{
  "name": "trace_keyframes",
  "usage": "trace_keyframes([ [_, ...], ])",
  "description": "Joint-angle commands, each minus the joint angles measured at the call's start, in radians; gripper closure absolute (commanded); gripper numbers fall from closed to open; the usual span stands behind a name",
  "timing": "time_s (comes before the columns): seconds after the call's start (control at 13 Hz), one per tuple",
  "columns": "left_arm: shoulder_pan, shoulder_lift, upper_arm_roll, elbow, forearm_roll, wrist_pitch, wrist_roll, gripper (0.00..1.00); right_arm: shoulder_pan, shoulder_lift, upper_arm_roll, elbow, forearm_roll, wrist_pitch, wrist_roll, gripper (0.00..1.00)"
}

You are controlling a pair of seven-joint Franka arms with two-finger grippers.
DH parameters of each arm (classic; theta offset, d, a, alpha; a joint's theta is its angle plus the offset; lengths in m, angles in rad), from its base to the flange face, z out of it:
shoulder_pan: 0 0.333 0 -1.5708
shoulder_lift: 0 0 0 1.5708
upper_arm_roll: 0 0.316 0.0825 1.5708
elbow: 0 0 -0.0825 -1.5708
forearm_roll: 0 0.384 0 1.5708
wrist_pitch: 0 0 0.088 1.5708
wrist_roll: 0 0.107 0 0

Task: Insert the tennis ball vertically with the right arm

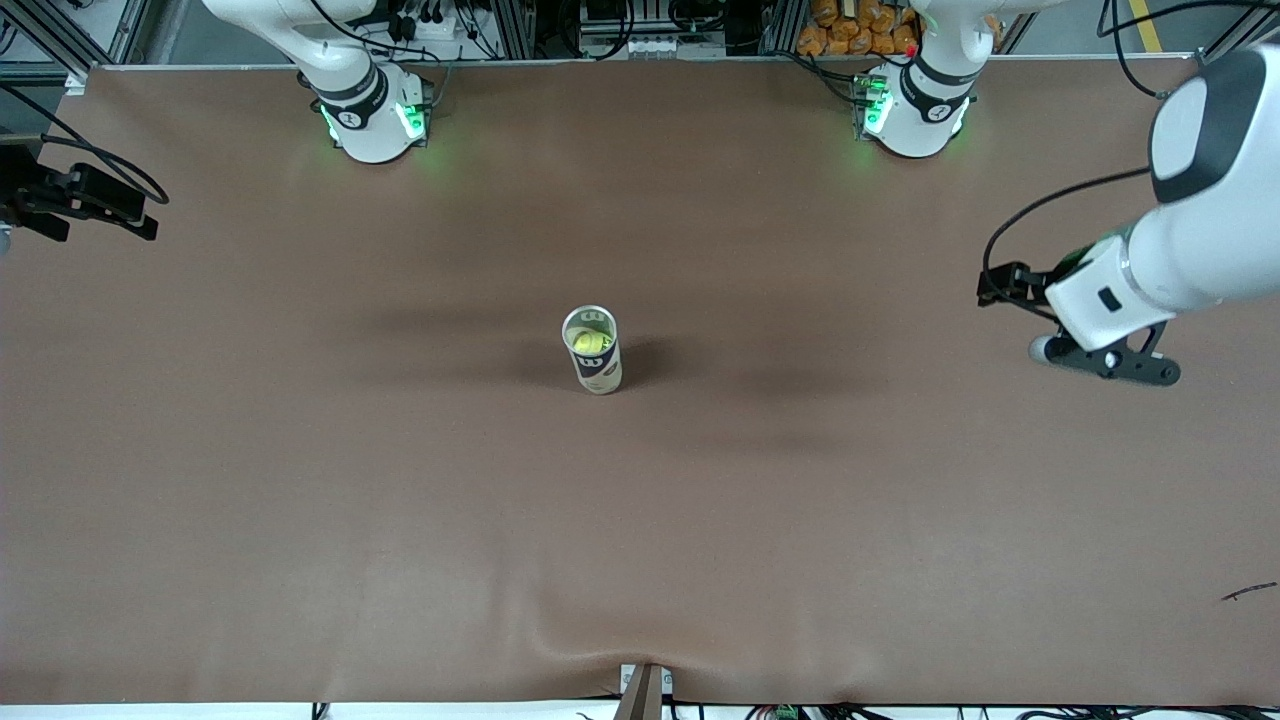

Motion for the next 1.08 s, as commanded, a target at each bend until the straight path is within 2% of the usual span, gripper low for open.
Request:
trace_keyframes([
  [0.0,-0.039,-0.031,0.112,0.008,-0.023,-0.046,-0.001,0.00,-0.005,0.005,0.009,0.012,-0.007,-0.005,-0.009,0.00],
  [0.15,-0.055,-0.024,0.133,0.060,-0.016,-0.043,0.001,0.00,-0.005,0.007,0.009,0.012,-0.008,-0.003,-0.009,0.00],
  [0.38,-0.051,-0.038,0.148,0.068,-0.011,-0.046,-0.033,0.00,-0.003,0.012,0.009,0.015,-0.008,0.000,-0.009,0.00],
  [0.69,-0.055,-0.119,0.133,0.053,-0.011,-0.103,-0.339,0.00,-0.008,0.010,0.009,0.016,-0.007,-0.009,-0.008,0.00],
  [1.0,-0.054,-0.247,0.134,-0.064,-0.011,-0.108,-0.354,0.00,-0.013,0.010,0.007,0.016,-0.002,-0.009,-0.008,0.00],
])
